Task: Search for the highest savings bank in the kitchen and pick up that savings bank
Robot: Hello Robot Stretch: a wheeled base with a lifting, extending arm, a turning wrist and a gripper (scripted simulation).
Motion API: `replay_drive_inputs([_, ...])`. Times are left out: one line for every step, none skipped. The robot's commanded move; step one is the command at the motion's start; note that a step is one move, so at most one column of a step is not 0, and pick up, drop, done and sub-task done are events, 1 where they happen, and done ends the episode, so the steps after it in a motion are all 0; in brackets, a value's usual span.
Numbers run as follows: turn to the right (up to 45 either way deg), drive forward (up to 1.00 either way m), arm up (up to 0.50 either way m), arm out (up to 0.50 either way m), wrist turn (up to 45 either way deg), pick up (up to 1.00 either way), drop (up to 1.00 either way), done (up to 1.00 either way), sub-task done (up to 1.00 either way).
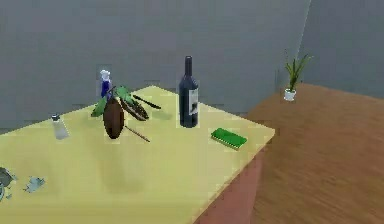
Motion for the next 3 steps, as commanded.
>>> replay_drive_inputs([-45.0, 0.00, 0.00, 0.00, 0.0, 0.00, 0.00, 0.00, 0.00])
replay_drive_inputs([-45.0, 0.00, 0.00, 0.00, 0.0, 0.00, 0.00, 0.00, 0.00])
replay_drive_inputs([-45.0, 0.00, 0.00, 0.00, 0.0, 0.00, 0.00, 0.00, 0.00])
